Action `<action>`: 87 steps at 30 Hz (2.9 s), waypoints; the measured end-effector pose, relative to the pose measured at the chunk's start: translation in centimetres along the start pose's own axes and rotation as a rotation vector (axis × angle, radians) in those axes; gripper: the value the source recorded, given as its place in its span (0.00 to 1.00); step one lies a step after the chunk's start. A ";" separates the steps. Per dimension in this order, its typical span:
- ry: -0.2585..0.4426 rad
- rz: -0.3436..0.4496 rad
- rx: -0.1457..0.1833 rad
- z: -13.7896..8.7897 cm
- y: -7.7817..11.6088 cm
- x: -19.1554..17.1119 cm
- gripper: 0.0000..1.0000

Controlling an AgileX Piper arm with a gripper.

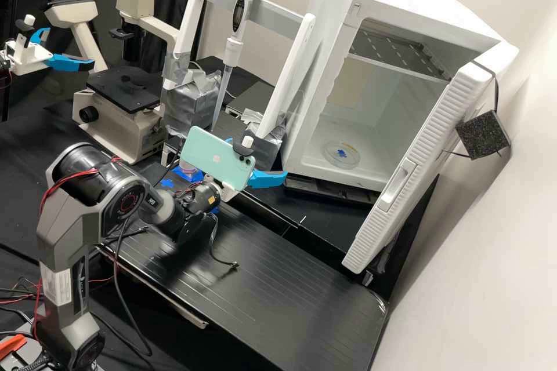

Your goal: Close the door

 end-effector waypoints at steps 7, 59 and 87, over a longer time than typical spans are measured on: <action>0.000 0.000 0.000 0.0 0.0 0.0 1.00; -0.134 0.558 0.053 12.8 16.9 -5.5 1.00; 0.118 0.213 0.154 4.3 11.0 -4.3 1.00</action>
